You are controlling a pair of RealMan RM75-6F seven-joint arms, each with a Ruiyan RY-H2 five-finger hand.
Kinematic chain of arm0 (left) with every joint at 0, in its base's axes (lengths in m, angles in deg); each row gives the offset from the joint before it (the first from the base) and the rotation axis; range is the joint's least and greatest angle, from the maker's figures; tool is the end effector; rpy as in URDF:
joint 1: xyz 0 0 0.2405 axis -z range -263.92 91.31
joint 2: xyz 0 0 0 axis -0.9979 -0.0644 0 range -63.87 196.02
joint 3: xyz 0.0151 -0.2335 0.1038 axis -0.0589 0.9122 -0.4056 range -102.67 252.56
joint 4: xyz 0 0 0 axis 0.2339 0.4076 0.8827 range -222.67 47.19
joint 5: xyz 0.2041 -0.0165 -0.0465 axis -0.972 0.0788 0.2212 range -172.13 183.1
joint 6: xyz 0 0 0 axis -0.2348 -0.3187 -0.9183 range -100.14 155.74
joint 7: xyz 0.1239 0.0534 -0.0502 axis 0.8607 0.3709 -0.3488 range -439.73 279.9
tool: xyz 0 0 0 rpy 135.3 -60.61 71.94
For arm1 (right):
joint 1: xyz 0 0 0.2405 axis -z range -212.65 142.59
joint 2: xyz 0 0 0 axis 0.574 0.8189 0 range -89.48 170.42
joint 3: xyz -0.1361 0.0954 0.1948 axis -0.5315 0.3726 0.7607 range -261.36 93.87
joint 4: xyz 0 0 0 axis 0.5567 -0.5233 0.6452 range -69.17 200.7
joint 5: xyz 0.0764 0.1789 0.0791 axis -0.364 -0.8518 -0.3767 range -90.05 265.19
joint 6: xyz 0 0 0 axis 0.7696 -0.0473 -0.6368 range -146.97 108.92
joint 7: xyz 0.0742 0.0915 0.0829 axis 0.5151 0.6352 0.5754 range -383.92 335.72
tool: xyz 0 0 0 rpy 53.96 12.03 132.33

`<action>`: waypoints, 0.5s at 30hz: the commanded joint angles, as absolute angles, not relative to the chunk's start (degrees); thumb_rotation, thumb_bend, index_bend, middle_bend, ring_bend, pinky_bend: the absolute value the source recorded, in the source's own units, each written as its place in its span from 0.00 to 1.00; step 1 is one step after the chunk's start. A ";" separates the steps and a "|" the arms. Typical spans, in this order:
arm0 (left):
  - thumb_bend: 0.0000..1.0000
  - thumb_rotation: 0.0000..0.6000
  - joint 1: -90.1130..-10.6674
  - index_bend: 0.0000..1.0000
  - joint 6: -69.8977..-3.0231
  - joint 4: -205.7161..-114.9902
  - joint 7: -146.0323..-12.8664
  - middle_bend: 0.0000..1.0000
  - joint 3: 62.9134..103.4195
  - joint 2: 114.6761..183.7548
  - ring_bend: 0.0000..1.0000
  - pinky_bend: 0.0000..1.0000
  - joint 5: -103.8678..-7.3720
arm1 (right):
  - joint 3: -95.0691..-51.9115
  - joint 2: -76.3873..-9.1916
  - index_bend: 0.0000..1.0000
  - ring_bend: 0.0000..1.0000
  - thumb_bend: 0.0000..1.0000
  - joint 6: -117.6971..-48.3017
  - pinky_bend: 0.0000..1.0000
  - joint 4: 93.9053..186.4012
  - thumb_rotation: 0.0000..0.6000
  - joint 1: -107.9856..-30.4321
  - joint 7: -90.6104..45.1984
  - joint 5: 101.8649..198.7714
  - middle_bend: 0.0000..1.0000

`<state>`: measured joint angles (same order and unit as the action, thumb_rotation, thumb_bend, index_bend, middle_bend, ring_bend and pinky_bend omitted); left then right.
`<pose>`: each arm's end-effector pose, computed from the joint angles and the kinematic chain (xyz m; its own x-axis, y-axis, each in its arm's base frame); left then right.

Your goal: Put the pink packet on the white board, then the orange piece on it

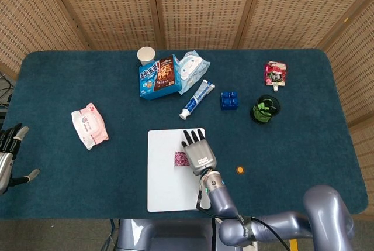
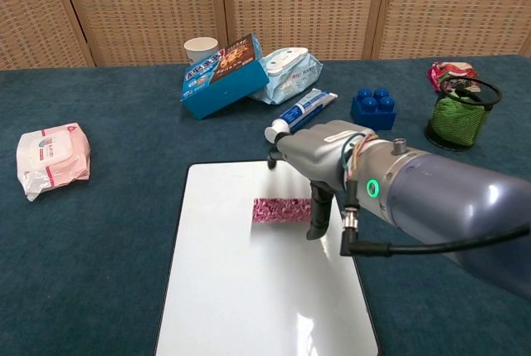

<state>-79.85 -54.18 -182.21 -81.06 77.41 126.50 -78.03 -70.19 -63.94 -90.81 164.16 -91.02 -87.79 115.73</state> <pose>-0.3126 0.1878 0.1708 0.3983 0.0495 0.9159 0.9169 0.0081 -0.3991 -0.0443 -0.2909 -0.0832 0.6379 -0.3492 0.6865 -0.7674 -0.3630 0.5285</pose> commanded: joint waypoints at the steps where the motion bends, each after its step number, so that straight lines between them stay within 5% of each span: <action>1: 0.00 1.00 -79.82 0.00 -54.12 -182.07 -81.32 0.00 77.49 126.43 0.00 0.00 -77.92 | -69.58 -64.43 0.00 0.00 0.04 -91.53 0.00 163.74 1.00 -91.31 -86.43 117.36 0.00; 8: 0.00 1.00 -79.73 0.00 -53.94 -182.02 -81.87 0.00 77.39 126.27 0.00 0.00 -78.19 | -71.04 -58.69 0.01 0.00 0.05 -93.46 0.00 169.42 1.00 -89.73 -86.45 119.40 0.00; 15: 0.00 1.00 -79.93 0.00 -54.69 -182.44 -81.08 0.00 77.18 126.42 0.00 0.00 -79.02 | -78.80 -49.04 0.28 0.00 0.23 -91.57 0.00 172.36 1.00 -84.49 -81.56 125.26 0.00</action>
